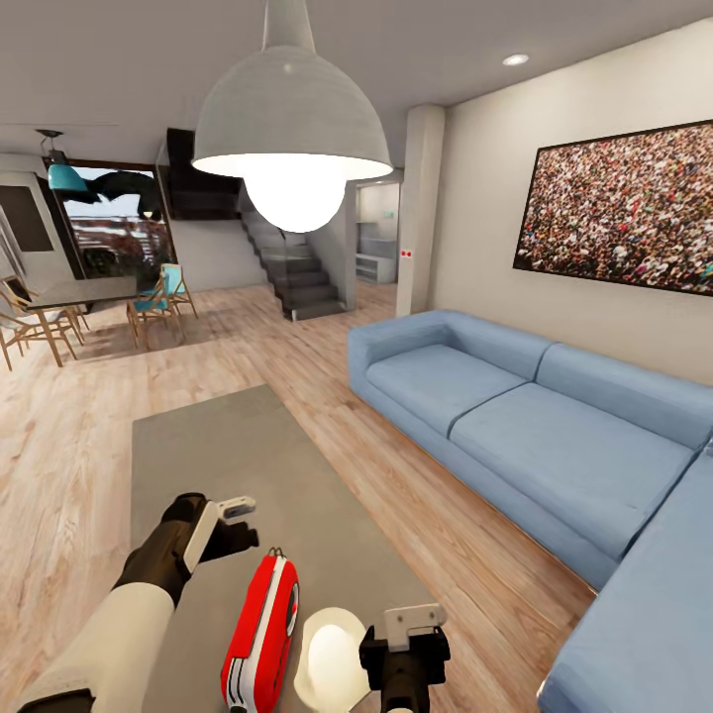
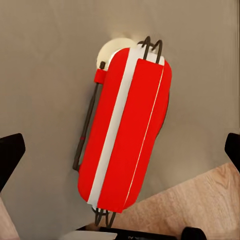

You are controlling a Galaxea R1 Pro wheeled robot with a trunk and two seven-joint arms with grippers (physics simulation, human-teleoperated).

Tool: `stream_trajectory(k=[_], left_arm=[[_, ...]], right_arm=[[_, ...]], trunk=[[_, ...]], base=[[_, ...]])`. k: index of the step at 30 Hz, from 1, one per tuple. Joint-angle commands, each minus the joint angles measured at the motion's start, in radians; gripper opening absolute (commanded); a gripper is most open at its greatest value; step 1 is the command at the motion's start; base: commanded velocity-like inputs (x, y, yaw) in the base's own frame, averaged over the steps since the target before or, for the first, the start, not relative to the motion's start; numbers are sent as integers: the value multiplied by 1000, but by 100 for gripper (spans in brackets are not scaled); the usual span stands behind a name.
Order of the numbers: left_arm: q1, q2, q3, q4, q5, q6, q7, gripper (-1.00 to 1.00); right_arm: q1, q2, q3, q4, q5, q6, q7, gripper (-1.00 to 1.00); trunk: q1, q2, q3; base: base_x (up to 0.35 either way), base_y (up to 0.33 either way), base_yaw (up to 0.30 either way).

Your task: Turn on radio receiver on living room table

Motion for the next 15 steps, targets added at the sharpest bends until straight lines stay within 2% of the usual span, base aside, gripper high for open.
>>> stream_trajectory(k=[1, 15], left_arm=[[0, 0, -4, 1, 0, 0, -5, 100], [0, 0, -13, -2, 3, 0, -20, 100]], right_arm=[[0, 0, 0, 0, 0, 0, 0, 100], [0, 0, 1, 1, 0, 0, 0, 100]], trunk=[[0, 0, 0], [0, 0, 0]], base=[[0, 0, 0], [0, 0, 0]])
